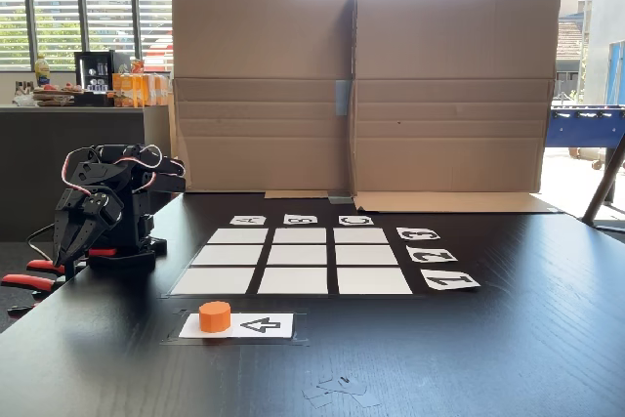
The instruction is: Pick up the round, orange token and place it in the grid on square A1.
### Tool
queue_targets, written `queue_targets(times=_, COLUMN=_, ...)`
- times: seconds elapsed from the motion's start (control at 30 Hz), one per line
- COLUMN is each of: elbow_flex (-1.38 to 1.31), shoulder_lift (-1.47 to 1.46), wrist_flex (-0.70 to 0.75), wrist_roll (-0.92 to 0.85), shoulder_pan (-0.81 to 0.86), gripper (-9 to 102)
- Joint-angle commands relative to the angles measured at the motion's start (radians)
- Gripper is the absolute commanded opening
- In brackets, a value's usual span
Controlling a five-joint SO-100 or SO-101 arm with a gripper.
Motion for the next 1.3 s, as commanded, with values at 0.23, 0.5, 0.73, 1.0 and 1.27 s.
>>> queue_targets(times=0.23, elbow_flex=-0.012, shoulder_lift=-0.038, wrist_flex=0.003, wrist_roll=-0.009, shoulder_pan=0.101, gripper=3)
queue_targets(times=0.5, elbow_flex=-0.015, shoulder_lift=-0.04, wrist_flex=0.003, wrist_roll=-0.009, shoulder_pan=0.098, gripper=6)
queue_targets(times=0.73, elbow_flex=-0.173, shoulder_lift=-0.198, wrist_flex=0.014, wrist_roll=-0.011, shoulder_pan=0.072, gripper=8)
queue_targets(times=1.0, elbow_flex=-0.449, shoulder_lift=-0.476, wrist_flex=0.037, wrist_roll=-0.011, shoulder_pan=0.055, gripper=8)
queue_targets(times=1.27, elbow_flex=-0.842, shoulder_lift=-0.821, wrist_flex=0.267, wrist_roll=-0.012, shoulder_pan=-0.021, gripper=9)
